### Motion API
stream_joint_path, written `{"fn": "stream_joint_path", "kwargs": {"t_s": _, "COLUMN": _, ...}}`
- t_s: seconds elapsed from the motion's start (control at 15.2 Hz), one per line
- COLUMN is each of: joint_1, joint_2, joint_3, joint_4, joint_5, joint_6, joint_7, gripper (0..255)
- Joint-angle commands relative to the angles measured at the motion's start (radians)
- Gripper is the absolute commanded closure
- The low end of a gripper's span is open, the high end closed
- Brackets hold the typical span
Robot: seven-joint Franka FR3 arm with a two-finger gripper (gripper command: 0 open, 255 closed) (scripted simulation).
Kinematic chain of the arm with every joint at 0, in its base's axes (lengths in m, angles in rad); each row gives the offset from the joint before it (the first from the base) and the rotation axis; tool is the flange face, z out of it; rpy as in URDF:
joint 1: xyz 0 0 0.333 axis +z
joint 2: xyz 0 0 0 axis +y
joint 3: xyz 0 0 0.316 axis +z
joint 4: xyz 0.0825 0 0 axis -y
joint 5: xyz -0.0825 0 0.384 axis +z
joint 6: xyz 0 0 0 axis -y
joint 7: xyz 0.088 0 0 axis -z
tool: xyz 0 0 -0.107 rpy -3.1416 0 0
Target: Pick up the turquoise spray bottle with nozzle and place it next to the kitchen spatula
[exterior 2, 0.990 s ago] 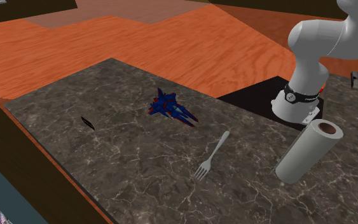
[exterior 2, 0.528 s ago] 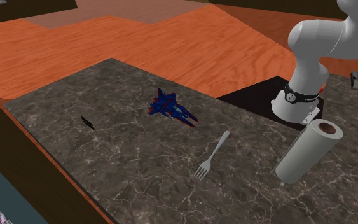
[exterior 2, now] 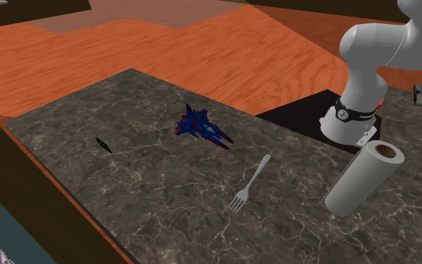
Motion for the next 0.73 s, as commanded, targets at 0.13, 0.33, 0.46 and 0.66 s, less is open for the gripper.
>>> {"fn": "stream_joint_path", "kwargs": {"t_s": 0.13, "joint_1": 0.000, "joint_2": 0.000, "joint_3": 0.000, "joint_4": -0.003, "joint_5": 0.000, "joint_6": 0.003, "joint_7": 0.001, "gripper": 255}}
{"fn": "stream_joint_path", "kwargs": {"t_s": 0.33, "joint_1": 0.000, "joint_2": 0.000, "joint_3": 0.000, "joint_4": -0.003, "joint_5": 0.000, "joint_6": 0.003, "joint_7": 0.001, "gripper": 0}}
{"fn": "stream_joint_path", "kwargs": {"t_s": 0.46, "joint_1": 0.000, "joint_2": 0.000, "joint_3": 0.000, "joint_4": -0.003, "joint_5": 0.000, "joint_6": 0.003, "joint_7": 0.001, "gripper": 0}}
{"fn": "stream_joint_path", "kwargs": {"t_s": 0.66, "joint_1": 0.000, "joint_2": 0.000, "joint_3": 0.000, "joint_4": -0.003, "joint_5": 0.000, "joint_6": 0.003, "joint_7": 0.001, "gripper": 0}}
